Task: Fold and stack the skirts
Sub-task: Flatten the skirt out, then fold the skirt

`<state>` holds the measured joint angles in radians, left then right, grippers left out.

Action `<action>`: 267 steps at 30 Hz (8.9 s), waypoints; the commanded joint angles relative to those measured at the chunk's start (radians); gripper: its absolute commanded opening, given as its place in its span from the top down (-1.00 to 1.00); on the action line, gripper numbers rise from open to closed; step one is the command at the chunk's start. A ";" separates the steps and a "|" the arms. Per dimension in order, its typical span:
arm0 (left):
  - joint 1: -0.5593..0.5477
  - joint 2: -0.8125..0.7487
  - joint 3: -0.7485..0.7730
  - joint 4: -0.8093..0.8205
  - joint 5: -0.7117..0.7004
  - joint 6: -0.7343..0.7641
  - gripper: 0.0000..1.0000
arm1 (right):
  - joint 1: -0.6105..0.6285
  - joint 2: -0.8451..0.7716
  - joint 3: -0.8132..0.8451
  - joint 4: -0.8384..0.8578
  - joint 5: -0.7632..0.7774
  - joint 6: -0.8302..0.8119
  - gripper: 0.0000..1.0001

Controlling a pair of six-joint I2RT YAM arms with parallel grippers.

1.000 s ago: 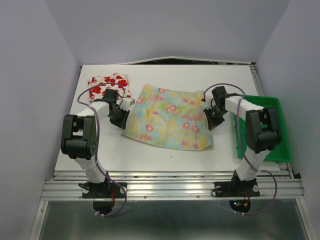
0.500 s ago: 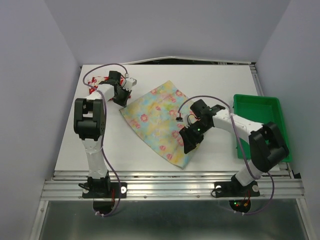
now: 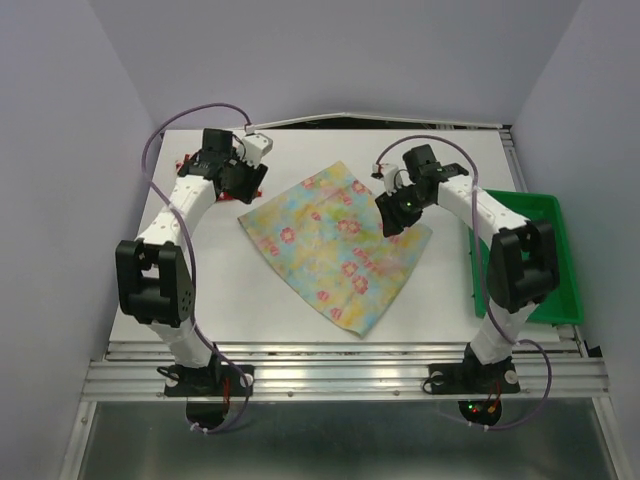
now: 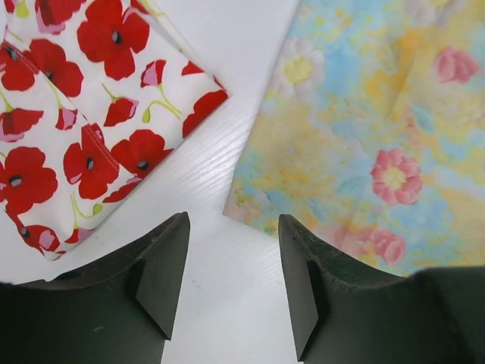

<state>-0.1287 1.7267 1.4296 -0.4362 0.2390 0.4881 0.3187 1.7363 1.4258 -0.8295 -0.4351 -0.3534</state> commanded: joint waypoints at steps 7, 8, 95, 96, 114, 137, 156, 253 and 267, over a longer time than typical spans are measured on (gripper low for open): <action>-0.127 0.010 -0.143 0.023 0.068 -0.063 -0.14 | -0.030 0.200 -0.063 0.129 0.256 -0.078 0.26; -0.130 0.022 -0.144 0.031 0.062 -0.065 -0.14 | -0.030 0.194 -0.088 0.124 0.240 -0.079 0.34; -0.017 0.657 0.664 -0.320 0.378 0.492 0.30 | -0.073 0.608 0.510 -0.126 -0.083 -0.314 0.05; -0.017 0.660 0.666 -0.315 0.378 0.492 0.40 | -0.073 0.612 0.512 -0.131 -0.082 -0.324 0.07; -0.003 0.611 0.878 -0.148 0.258 0.330 1.00 | -0.142 0.594 0.812 -0.060 0.027 -0.228 0.99; -0.011 -0.076 -0.225 -0.078 0.267 0.544 1.00 | 0.045 0.042 -0.121 0.157 -0.018 -0.286 0.99; -0.028 -0.131 -0.281 -0.021 0.226 0.461 1.00 | 0.076 0.032 -0.024 0.162 0.108 -0.203 0.99; -0.670 0.108 -0.107 0.413 -0.043 -0.125 -0.05 | -0.167 0.022 -0.404 0.638 -0.001 0.781 0.14; -0.681 0.260 0.002 0.384 -0.061 -0.109 -0.02 | -0.167 0.065 -0.459 0.670 -0.051 0.798 0.49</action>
<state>-0.8032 1.9823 1.3754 -0.0349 0.1780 0.3656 0.1528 1.7775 0.9722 -0.1978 -0.4679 0.4385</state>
